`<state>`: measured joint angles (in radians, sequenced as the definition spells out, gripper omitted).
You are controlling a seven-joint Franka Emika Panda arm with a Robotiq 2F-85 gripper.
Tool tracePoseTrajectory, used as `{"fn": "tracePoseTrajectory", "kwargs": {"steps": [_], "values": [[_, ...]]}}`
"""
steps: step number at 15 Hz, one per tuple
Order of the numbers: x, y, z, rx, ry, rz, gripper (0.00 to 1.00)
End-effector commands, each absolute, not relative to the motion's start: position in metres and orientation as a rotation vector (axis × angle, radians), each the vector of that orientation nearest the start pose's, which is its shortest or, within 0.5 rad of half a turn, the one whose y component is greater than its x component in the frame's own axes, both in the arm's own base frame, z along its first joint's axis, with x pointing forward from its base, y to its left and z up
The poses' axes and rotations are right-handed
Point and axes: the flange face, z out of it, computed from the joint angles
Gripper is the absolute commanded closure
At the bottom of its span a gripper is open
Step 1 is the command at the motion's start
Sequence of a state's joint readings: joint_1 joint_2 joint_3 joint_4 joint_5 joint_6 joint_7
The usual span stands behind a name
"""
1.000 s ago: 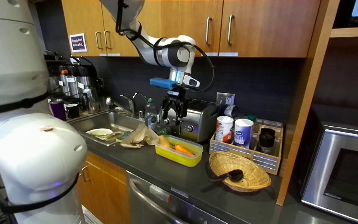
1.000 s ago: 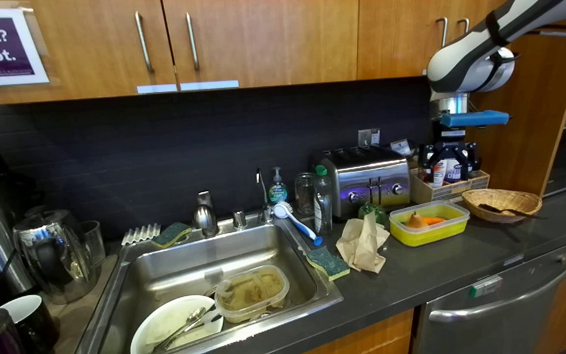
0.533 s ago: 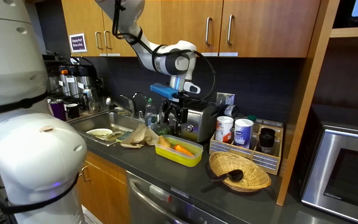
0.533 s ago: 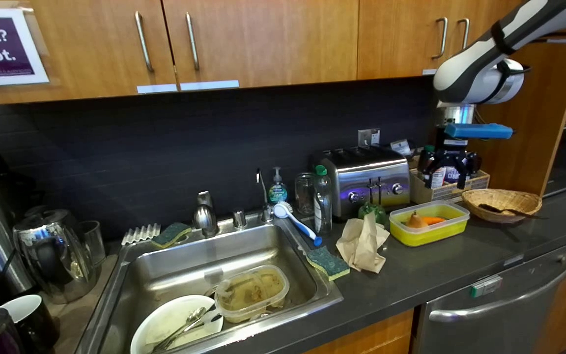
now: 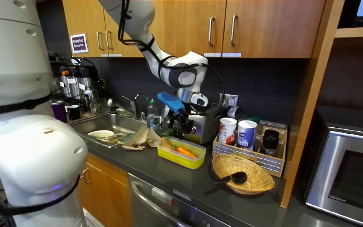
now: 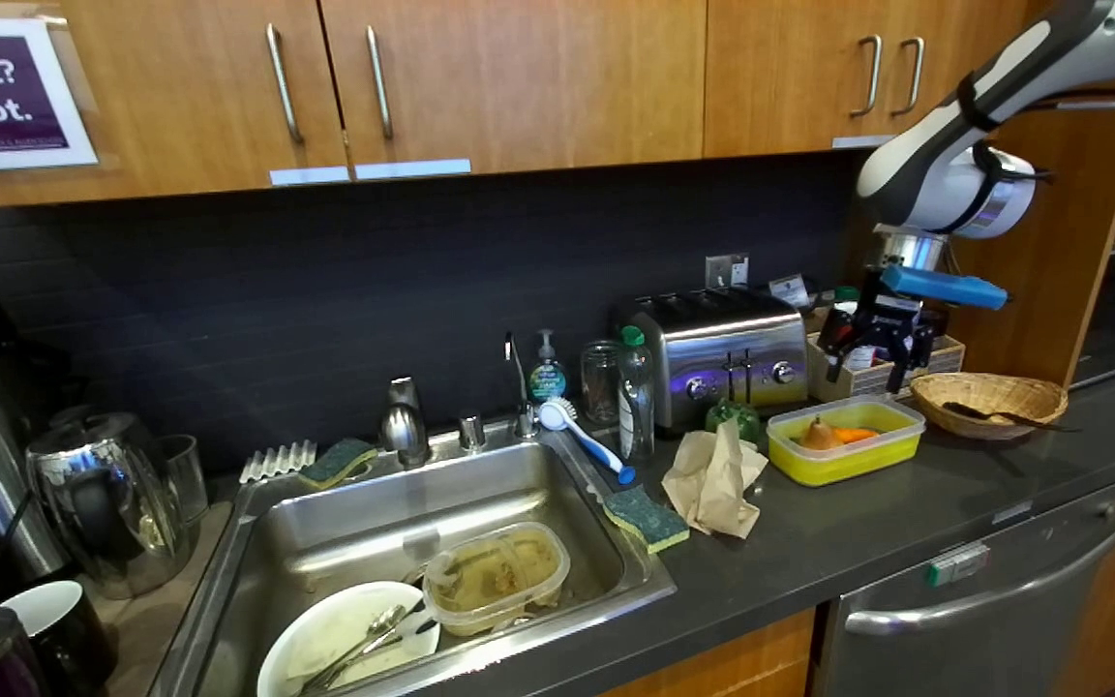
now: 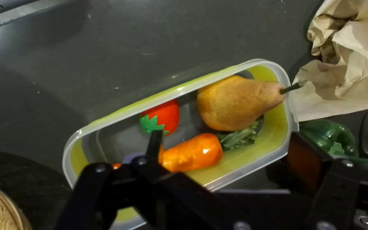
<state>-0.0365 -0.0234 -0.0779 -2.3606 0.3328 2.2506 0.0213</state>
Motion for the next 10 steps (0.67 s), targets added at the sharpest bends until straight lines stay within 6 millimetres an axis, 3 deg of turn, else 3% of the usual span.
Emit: {"fn": "tracePoseTrajectory", "kwargs": {"steps": [1,6,10], "values": [[0.497,-0.066,0.317,-2.802,0.542,0.068,0.0],[0.509,-0.093,0.302,-2.796,0.583,0.045,0.0],[0.525,-0.101,0.297,-2.798,0.582,0.021,0.0]]}}
